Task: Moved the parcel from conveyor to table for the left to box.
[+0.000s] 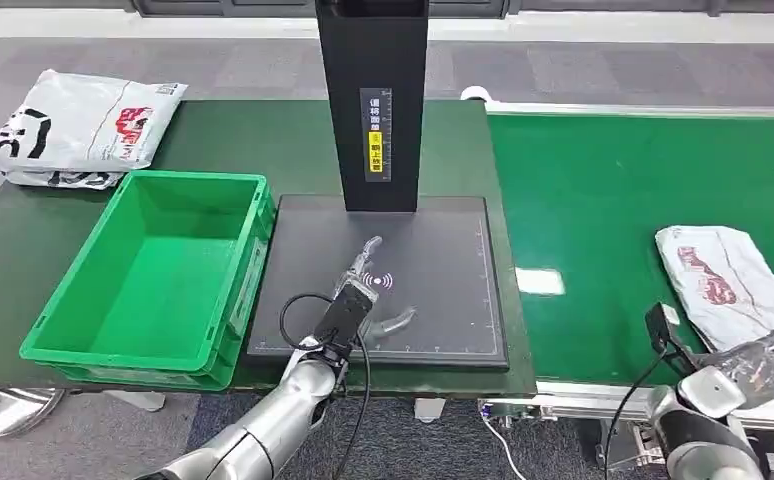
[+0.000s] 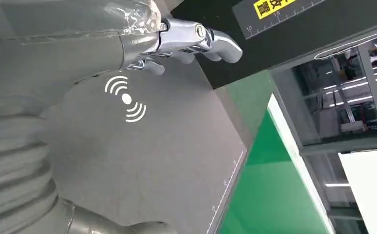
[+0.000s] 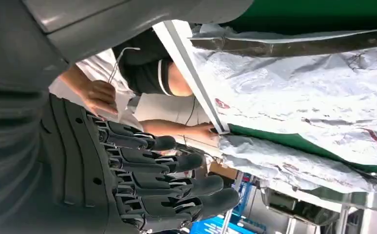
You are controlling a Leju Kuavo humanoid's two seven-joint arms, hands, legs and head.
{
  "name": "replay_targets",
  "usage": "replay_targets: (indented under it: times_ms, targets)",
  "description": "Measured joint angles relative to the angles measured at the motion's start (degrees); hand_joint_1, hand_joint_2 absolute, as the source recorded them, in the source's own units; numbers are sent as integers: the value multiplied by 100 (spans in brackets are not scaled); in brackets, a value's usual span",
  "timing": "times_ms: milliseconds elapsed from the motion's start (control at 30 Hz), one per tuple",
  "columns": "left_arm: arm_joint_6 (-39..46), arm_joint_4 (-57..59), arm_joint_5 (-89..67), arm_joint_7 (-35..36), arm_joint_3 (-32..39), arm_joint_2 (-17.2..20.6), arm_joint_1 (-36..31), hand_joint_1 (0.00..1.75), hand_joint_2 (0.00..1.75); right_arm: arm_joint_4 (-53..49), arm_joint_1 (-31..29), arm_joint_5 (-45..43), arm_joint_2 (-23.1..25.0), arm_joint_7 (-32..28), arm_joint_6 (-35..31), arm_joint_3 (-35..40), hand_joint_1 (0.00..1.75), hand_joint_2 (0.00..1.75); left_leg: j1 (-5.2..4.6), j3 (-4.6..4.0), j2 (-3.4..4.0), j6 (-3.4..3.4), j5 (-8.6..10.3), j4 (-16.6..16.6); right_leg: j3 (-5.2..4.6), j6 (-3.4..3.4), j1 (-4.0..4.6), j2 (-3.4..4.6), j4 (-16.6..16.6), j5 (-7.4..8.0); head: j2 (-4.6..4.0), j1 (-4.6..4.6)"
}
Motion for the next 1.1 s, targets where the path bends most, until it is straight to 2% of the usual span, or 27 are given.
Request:
replay_targets:
  times_ms: [467,1100]
  targets:
    - [-7,-44,11,44,0,0,50,0,175,2,-19,0,55,-35,66,142,0,175,0,0,0,0,0,0,0,0,0,0,0,0,0,0]
    - [-24,-39,-79,168,0,-63,-17,0,175,0,48,0,59,304,317,179,0,175,0,2,2,0,0,1,-3,0,0,3,0,0,0,0]
